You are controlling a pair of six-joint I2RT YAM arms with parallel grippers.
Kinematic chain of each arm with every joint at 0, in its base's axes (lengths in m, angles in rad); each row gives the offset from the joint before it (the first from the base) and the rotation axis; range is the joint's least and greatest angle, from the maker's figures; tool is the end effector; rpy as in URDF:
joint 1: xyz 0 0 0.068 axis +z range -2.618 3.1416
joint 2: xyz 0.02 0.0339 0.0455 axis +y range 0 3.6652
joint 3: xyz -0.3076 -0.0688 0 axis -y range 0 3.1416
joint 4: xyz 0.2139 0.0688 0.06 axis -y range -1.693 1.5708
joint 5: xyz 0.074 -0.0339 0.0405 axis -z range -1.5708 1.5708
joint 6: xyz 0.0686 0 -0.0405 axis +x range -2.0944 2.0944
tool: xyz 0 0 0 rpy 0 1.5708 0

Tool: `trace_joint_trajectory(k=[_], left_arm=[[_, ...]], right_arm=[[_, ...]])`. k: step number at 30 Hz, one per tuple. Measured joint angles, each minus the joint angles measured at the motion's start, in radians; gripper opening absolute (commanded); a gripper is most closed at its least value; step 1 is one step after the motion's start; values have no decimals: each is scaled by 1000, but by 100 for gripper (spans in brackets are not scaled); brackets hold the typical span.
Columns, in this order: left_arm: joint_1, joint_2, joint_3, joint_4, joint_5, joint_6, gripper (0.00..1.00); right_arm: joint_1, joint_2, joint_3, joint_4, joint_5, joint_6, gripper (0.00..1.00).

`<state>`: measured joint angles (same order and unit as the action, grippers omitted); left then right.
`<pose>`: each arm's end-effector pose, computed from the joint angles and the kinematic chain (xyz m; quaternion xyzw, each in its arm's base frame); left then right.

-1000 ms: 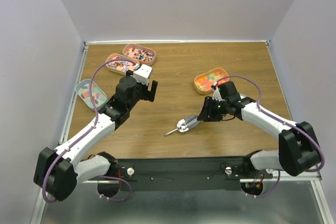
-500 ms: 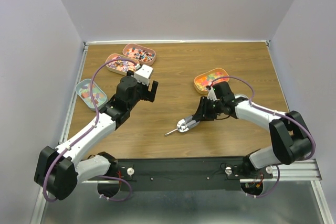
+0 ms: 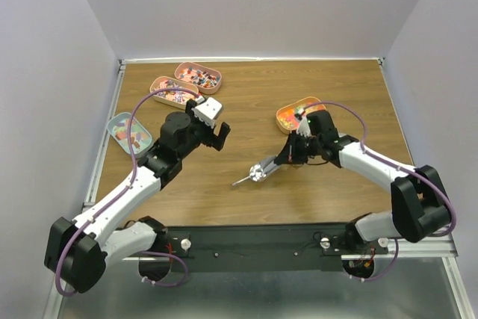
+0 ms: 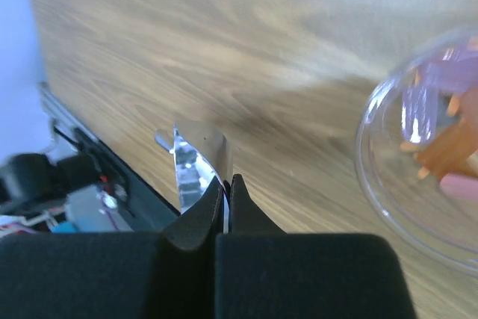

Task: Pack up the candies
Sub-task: Pick up the spatula from the center of the board.

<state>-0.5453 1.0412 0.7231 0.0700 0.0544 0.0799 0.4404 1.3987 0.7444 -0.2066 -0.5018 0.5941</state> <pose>0.1902 -0.1197 0.3341 0.2585 0.7455 -0.1625 0.5925 0.2220 0.1411 0.2322 -0.0163 0.9122 0.3688 0.1775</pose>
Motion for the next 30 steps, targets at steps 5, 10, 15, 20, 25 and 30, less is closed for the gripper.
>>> trace_joint_trajectory(k=[5, 10, 15, 20, 25, 30], left_arm=[[-5, -79, -41, 54, 139, 39, 94], [-6, -145, -103, 116, 288, 85, 93], [-7, -151, -118, 137, 394, 143, 89], [-7, -100, -86, 127, 487, 210, 86], [-8, 10, -18, 100, 544, 264, 80], [-13, 79, 16, 85, 574, 288, 79]], right_arm=[[-132, -15, 69, 3, -107, -8, 1], [-282, -8, 158, 3, -261, -30, 1], [-347, 34, 265, 13, -409, -65, 1], [-357, 110, 326, 16, -521, -96, 1], [-357, 137, 333, 15, -589, -107, 1], [-357, 139, 333, 15, -623, -114, 1]])
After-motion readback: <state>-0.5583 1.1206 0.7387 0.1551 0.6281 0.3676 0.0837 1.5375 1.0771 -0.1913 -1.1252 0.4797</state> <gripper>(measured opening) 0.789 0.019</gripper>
